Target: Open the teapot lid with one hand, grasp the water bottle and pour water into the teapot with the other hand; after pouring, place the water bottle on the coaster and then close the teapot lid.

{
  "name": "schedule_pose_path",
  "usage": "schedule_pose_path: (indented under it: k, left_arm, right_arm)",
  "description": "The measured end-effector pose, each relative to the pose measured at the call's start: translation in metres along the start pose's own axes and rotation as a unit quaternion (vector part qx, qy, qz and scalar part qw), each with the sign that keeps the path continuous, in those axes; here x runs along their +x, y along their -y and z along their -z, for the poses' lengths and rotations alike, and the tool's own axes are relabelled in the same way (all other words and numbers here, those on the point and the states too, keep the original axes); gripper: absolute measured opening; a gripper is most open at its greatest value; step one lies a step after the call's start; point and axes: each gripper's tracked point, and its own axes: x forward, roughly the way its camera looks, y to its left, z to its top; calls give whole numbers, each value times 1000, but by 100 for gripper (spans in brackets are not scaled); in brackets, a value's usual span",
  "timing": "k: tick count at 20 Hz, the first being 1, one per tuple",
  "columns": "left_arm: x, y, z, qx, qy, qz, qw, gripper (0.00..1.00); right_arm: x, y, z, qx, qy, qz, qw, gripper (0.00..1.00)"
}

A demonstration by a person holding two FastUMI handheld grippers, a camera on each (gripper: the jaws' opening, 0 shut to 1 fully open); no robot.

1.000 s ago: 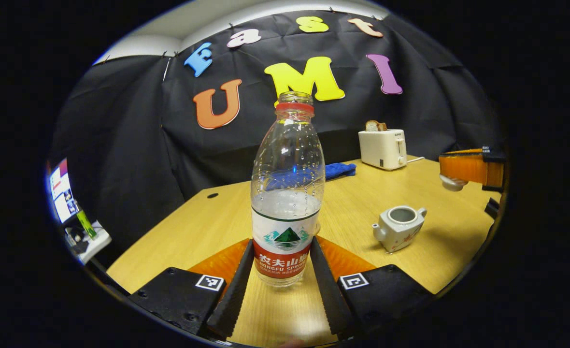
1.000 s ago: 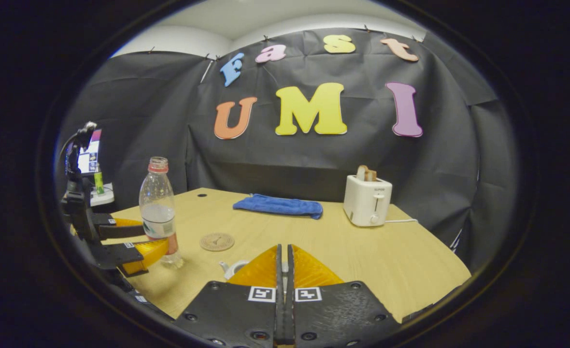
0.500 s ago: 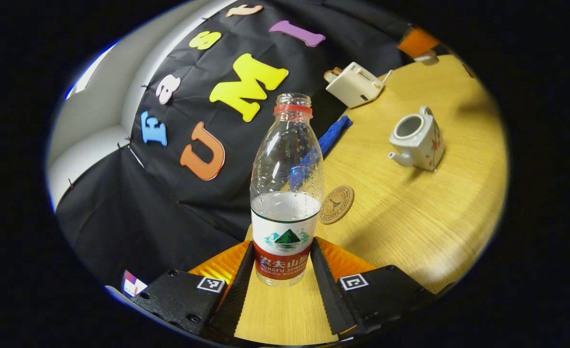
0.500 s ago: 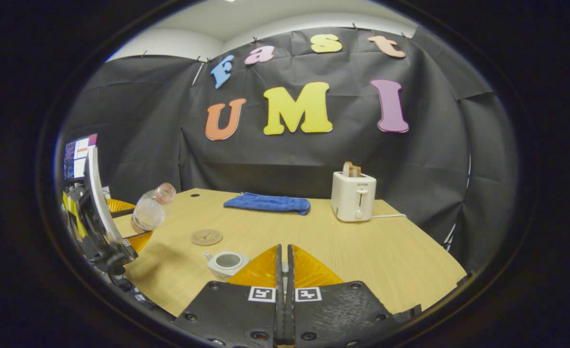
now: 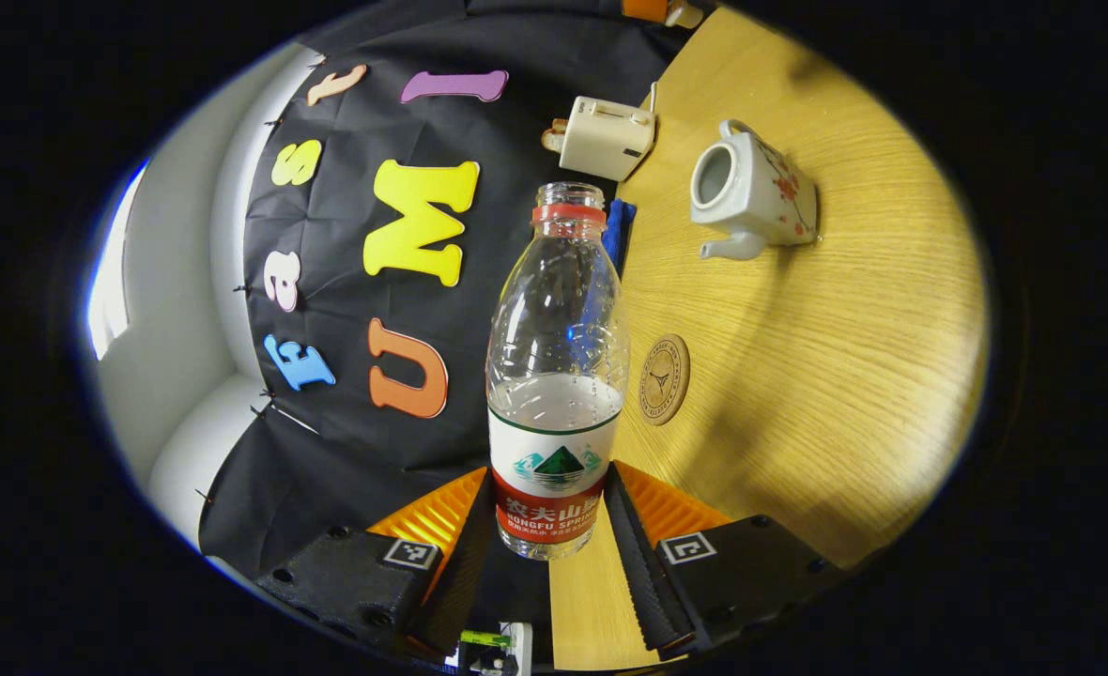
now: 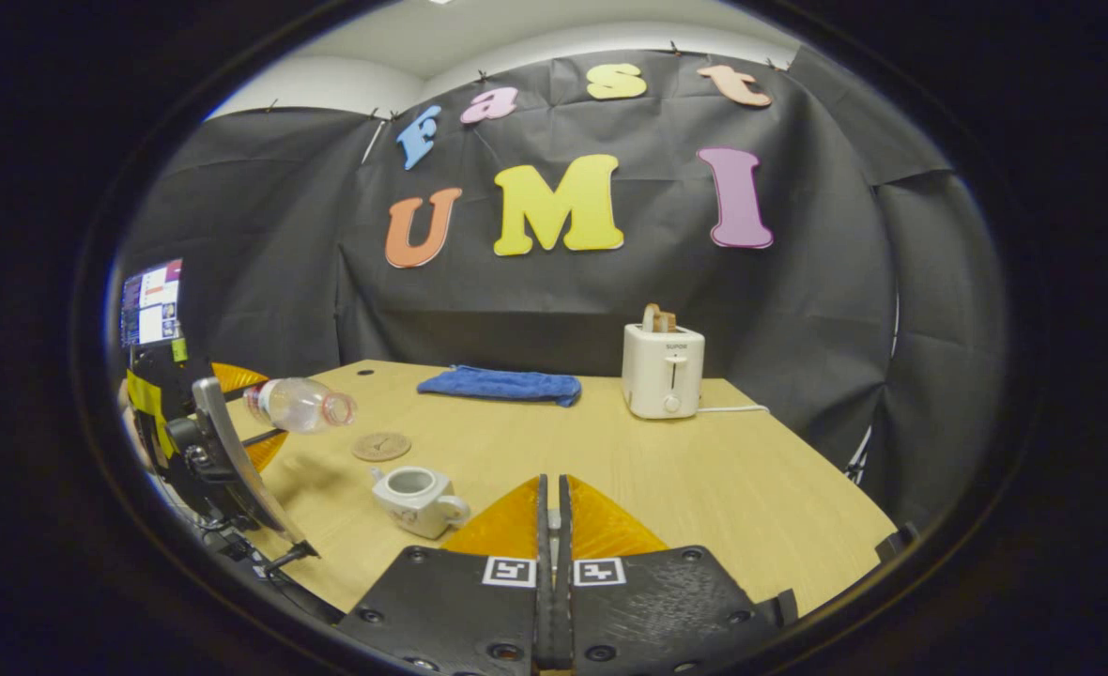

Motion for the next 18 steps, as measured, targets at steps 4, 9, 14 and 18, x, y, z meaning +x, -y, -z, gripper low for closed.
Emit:
schedule_pose_path:
  k: [4, 9, 14, 18]
  left_arm:
    - [-4, -2, -4, 41, 0, -6, 999, 71]
    - [-2, -6, -11, 87, 4, -7, 996, 71]
    - [3, -5, -19, 120, 7, -4, 993, 71]
    - [4, -3, -24, 143, 7, -2, 990, 75]
  right_arm:
    - [-3, 8, 1, 3, 2, 4, 1000, 0]
    - [-5, 14, 4, 9, 4, 5, 1000, 0]
    - [-6, 24, 6, 17, 7, 10, 1000, 0]
    - [-7, 28, 8, 19, 6, 12, 1000, 0]
